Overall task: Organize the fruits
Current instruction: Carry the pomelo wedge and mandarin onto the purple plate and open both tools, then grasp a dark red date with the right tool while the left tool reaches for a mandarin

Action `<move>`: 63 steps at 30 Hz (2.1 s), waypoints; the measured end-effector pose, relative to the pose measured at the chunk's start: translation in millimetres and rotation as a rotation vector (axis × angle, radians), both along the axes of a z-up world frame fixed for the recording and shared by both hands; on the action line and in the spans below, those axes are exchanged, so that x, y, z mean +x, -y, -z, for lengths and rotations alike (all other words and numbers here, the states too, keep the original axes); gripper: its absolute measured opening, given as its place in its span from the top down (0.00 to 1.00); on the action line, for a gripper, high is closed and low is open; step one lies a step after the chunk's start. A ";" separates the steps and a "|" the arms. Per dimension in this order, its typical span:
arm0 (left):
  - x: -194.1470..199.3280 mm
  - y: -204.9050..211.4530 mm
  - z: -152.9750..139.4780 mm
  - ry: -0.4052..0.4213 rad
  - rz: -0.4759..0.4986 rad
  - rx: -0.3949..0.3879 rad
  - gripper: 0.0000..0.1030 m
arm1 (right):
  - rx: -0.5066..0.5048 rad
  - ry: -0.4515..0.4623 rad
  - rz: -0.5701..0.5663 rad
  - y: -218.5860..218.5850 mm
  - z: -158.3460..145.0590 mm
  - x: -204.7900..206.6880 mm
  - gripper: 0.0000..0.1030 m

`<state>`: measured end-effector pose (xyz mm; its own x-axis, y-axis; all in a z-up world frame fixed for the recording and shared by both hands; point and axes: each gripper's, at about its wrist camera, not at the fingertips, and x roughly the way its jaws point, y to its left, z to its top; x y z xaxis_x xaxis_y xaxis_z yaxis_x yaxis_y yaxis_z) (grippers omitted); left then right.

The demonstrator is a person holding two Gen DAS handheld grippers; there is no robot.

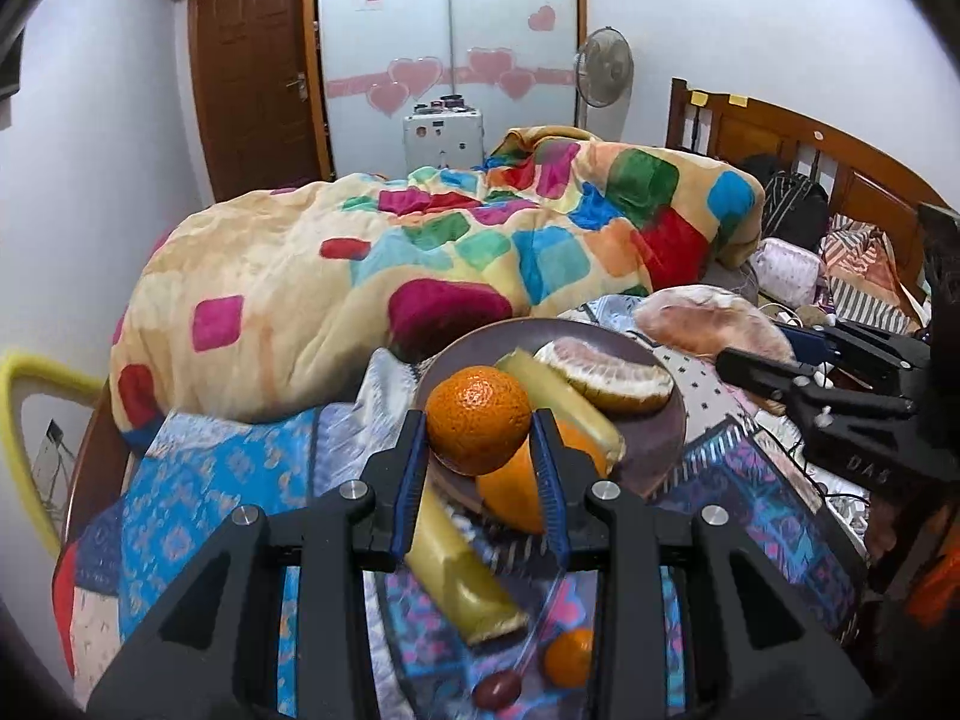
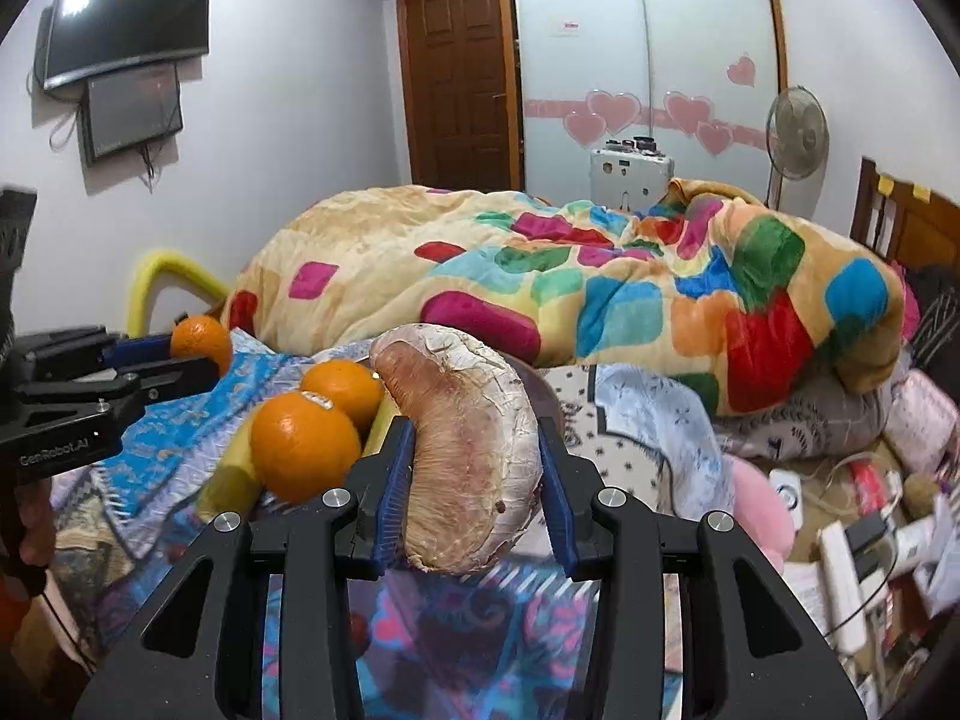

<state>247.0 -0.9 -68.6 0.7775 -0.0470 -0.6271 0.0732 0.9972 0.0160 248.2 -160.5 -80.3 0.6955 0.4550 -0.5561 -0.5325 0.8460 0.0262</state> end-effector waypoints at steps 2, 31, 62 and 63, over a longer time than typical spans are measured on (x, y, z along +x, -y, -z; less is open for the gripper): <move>10.3 5.2 1.9 -0.008 0.012 0.004 0.67 | -0.011 -0.010 -0.002 -3.0 3.6 8.0 0.64; 73.5 37.1 45.2 -0.158 0.097 0.044 0.58 | -0.072 -0.180 -0.099 -22.0 35.5 40.8 0.63; -78.7 15.6 18.1 -0.052 -0.019 -0.044 0.34 | -0.040 -0.085 -0.080 1.5 12.9 -88.1 0.53; -79.4 16.2 23.1 -0.062 -0.015 -0.047 0.34 | -0.044 -0.099 -0.082 1.2 19.2 -88.4 0.53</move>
